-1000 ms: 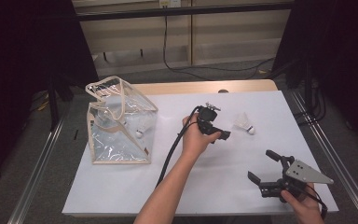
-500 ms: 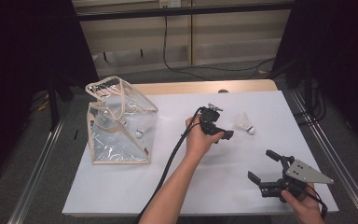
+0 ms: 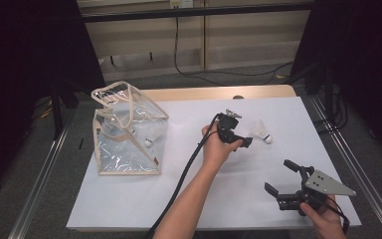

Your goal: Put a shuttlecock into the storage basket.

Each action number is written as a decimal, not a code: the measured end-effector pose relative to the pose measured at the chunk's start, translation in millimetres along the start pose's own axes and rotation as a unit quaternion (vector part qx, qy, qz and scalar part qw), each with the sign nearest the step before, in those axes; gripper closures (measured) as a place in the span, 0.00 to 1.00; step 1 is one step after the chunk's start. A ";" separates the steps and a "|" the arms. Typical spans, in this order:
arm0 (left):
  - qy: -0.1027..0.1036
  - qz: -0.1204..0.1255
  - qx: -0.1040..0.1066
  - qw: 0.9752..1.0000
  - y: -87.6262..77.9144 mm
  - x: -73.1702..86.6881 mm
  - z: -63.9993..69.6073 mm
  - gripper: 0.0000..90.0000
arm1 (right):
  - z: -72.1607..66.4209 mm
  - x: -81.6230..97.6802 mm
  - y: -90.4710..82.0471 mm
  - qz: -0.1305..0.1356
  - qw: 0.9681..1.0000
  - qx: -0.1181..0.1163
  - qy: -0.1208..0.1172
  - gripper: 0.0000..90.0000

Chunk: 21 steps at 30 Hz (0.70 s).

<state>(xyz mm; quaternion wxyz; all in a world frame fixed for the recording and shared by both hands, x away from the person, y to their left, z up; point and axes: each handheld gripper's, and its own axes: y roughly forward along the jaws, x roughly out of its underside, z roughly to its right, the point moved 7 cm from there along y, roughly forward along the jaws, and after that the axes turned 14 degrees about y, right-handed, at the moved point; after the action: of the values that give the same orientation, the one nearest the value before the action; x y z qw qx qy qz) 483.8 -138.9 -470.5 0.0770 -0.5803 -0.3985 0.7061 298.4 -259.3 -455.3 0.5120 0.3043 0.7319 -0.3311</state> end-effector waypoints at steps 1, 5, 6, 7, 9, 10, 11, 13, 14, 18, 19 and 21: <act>0.000 0.000 -0.001 1.000 0.9 -0.3 0.1 0.11 | -0.1 0.0 0.1 0.000 1.000 0.000 0.000 0.01; -0.003 0.000 0.001 1.000 4.7 -2.2 0.2 0.11 | -0.2 0.1 0.0 0.000 1.000 -0.001 0.000 0.01; -0.002 0.001 0.000 1.000 5.6 -3.0 0.2 0.11 | 0.1 0.1 -0.1 -0.001 1.000 0.000 0.000 0.01; -0.001 0.000 0.000 1.000 6.3 -3.6 0.2 0.11 | 0.3 0.1 -0.3 -0.001 1.000 0.001 0.000 0.01; 0.001 0.002 -0.001 1.000 7.6 -5.2 0.1 0.11 | 0.7 -0.2 -0.3 0.000 1.000 0.000 -0.001 0.01; 0.000 0.003 -0.002 1.000 8.2 -6.1 0.2 0.11 | 0.7 -0.3 -0.3 0.001 1.000 0.000 0.000 0.01; 0.000 0.003 -0.002 1.000 8.6 -6.9 0.2 0.11 | 0.7 -0.3 -0.4 0.001 1.000 0.000 0.000 0.01; 0.006 0.000 0.000 1.000 9.4 -7.8 0.4 0.11 | 0.6 -0.3 -0.3 0.001 1.000 0.000 0.000 0.01; 0.002 0.003 0.001 1.000 10.3 -9.0 1.3 0.11 | 0.5 -0.2 -0.4 0.001 1.000 0.000 0.000 0.01; 0.007 0.004 -0.002 1.000 12.6 -10.8 1.8 0.11 | 0.2 -0.2 -0.3 0.000 1.000 0.000 0.000 0.01; 0.009 0.004 -0.004 1.000 13.2 -11.1 1.1 0.11 | 0.2 -0.1 -0.3 0.000 1.000 0.000 0.000 0.01; 0.010 0.004 -0.006 1.000 14.4 -11.0 0.2 0.11 | 0.3 0.2 -0.3 -0.001 1.000 0.000 0.001 0.01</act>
<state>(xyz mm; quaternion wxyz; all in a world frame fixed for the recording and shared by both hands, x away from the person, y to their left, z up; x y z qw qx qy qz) 492.2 -154.9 -471.5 0.0747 -0.5898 -0.3992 0.6979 298.3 -259.6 -455.4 0.5108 0.3038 0.7327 -0.3317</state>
